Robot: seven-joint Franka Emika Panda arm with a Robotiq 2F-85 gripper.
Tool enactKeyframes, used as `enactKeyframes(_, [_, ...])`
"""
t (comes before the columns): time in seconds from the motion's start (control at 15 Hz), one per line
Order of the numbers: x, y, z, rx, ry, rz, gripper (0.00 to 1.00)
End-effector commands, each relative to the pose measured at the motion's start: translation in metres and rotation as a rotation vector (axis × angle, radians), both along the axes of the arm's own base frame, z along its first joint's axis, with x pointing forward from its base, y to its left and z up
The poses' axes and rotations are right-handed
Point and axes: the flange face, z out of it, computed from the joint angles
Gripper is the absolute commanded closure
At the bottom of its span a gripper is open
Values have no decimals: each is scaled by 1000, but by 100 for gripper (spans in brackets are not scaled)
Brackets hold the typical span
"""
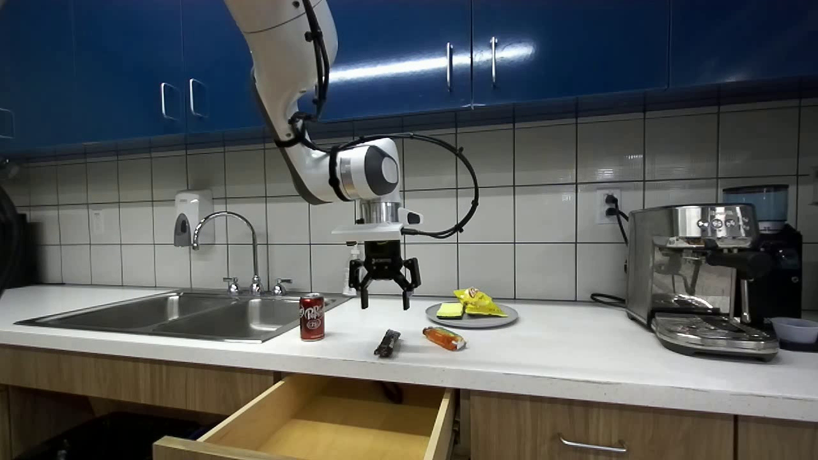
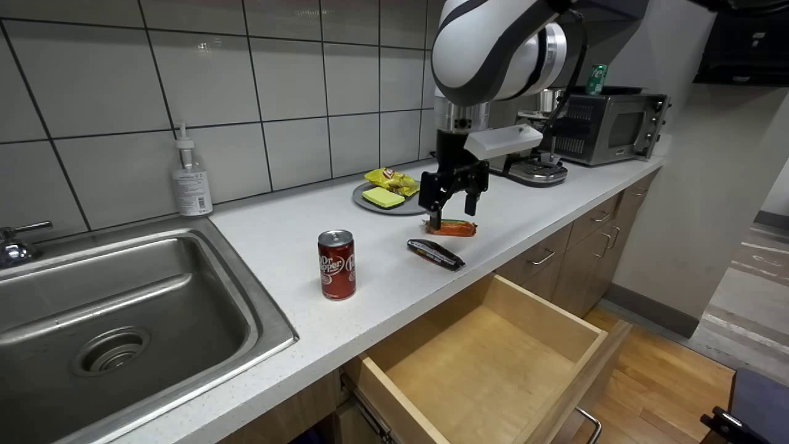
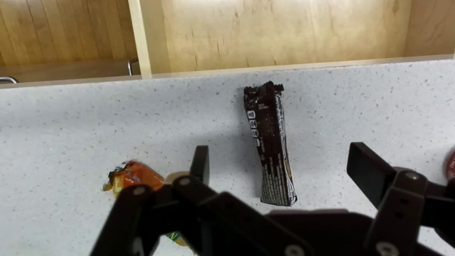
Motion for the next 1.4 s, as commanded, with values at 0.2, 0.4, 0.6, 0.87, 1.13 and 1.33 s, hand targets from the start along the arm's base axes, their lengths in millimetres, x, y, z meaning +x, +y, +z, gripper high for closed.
enactKeyframes(0.2, [8,0,-5,0,20,10,0])
enactKeyframes(0.4, [8,0,-6,0,22,10,0])
enactKeyframes(0.6, [8,0,-6,0,22,10,0])
enactKeyframes(0.87, [7,2,-8,-5,28,8,0])
enactKeyframes(1.13, [11,8,-18,-13,24,5,0])
enactKeyframes(1.33, [16,10,-27,-18,12,2,0])
